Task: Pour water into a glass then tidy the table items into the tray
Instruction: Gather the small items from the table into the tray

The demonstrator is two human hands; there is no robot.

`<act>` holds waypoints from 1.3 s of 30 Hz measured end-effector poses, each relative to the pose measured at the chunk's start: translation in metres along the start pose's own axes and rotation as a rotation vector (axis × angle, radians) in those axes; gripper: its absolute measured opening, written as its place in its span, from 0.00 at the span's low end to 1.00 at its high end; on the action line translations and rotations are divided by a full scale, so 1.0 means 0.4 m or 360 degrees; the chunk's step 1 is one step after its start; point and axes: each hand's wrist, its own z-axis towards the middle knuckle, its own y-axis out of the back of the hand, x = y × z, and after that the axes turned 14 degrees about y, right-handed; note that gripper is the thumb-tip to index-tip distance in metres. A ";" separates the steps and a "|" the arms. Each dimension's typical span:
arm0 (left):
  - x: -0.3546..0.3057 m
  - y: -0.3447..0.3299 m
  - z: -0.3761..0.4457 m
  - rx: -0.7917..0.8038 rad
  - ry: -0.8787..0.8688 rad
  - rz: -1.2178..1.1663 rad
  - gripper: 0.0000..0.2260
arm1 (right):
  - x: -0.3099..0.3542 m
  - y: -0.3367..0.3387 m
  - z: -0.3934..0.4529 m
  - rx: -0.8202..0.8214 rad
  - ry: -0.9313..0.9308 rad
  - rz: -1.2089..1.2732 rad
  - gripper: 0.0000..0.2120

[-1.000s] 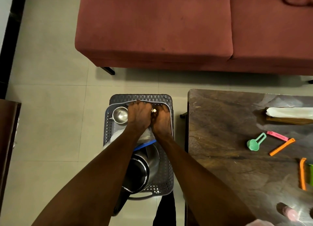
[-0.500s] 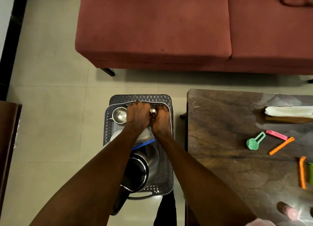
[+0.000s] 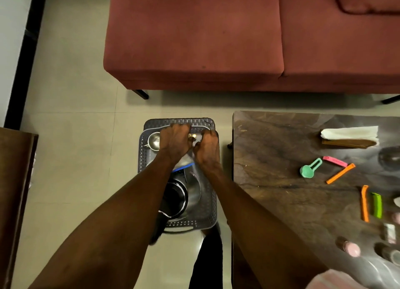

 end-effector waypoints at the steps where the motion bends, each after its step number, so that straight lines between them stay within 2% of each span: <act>1: -0.013 0.023 -0.011 -0.0010 0.0018 -0.0019 0.13 | 0.010 0.029 -0.010 -0.0040 0.0007 0.0007 0.17; 5: -0.087 0.102 -0.068 -0.0092 0.0078 -0.0117 0.14 | 0.030 0.152 -0.046 -0.0169 0.0062 -0.0061 0.18; 10: -0.235 0.177 -0.190 -0.0161 0.0125 -0.0240 0.15 | -0.014 0.332 -0.117 -0.0241 0.0121 -0.0081 0.25; 15: -0.445 0.206 -0.363 -0.0091 0.0122 -0.0341 0.21 | -0.142 0.552 -0.258 -0.0242 0.0131 -0.0144 0.30; 20: -0.724 0.185 -0.590 -0.0080 0.0108 -0.0494 0.22 | -0.343 0.789 -0.492 -0.0316 0.0034 -0.0088 0.32; 27: -1.165 0.112 -0.901 0.0236 0.0072 -0.0774 0.17 | -0.640 1.072 -0.832 -0.0394 -0.0292 0.0037 0.28; 30: -1.308 0.065 -0.964 0.0366 0.0003 -0.0717 0.17 | -0.741 1.165 -0.915 -0.0483 -0.0353 0.0122 0.27; 32: -1.391 0.031 -0.988 0.0463 -0.0032 -0.0649 0.19 | -0.813 1.207 -0.954 -0.0542 -0.0399 0.0108 0.26; 34: -1.458 0.002 -0.990 0.0521 -0.0044 -0.0632 0.19 | -0.881 1.237 -0.969 -0.0484 -0.0464 0.0032 0.27; 39: -1.576 -0.055 -0.959 0.0634 -0.0119 -0.0699 0.21 | -1.026 1.300 -0.916 -0.0468 -0.0626 -0.0019 0.30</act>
